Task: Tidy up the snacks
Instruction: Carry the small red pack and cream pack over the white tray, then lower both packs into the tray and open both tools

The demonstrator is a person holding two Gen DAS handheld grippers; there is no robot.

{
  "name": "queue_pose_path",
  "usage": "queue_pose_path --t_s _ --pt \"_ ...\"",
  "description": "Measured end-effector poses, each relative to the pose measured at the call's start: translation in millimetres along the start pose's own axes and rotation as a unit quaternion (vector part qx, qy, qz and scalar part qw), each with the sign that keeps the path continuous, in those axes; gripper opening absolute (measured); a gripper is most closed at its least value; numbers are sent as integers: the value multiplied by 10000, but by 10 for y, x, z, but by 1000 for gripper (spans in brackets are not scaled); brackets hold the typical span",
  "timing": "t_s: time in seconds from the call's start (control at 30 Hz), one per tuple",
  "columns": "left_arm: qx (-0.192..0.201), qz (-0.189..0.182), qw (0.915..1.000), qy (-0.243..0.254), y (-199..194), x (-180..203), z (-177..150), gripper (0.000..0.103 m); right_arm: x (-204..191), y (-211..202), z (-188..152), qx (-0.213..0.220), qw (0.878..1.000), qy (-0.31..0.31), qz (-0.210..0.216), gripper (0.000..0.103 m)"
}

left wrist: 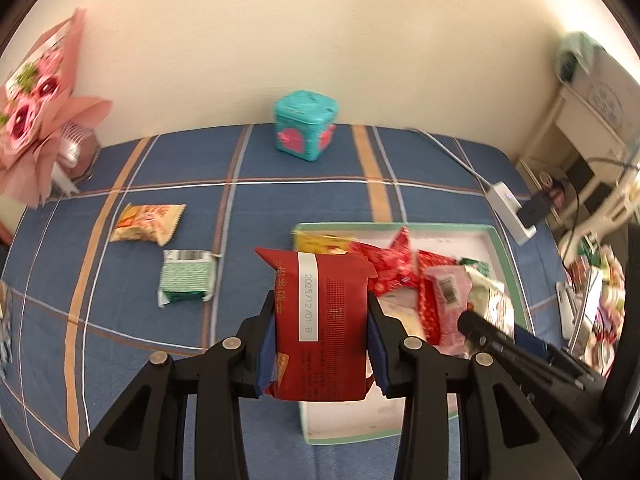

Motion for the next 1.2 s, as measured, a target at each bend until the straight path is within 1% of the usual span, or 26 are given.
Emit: queue_pose_path --t_s 0.1,0.27,0.33,0.4,0.5,0.6,0.73,1.2 --pt "-6 -23 9998 192 -8 148 -16 41 157 -31 36 38 9998 177 -75 55" --pt "26 -33 9991 425 -30 350 -45 41 325 -78 87 123 9992 304 -240 55" --pt "33 -59 9986 519 -22 441 -55 41 349 -82 103 147 9990 294 -301 55" --pt "10 -81 9981 606 -2 516 -58 41 356 -82 118 158 9991 286 -259 55" --pt "45 31 9974 718 18 580 -32 40 353 -74 130 183 9991 253 -286 55" --pt "59 7 9974 715 47 602 12 40 380 -54 150 214 9991 282 -244 55" --pt "-31 36 9972 743 162 637 29 41 411 3 182 204 9991 301 -239 55" --pt "-343 63 9967 740 565 635 70 41 497 324 184 -141 9985 398 -334 55"
Point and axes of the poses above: each gripper's, at about its wrist camera, not at the fingertips, and y roughly the way its jaws point, x to its right, z to its top, the point moved 1 cm from there along y, roughly the way its jaws point, and after that the axes turned 9 degrees about z, right-handed, at the moved point
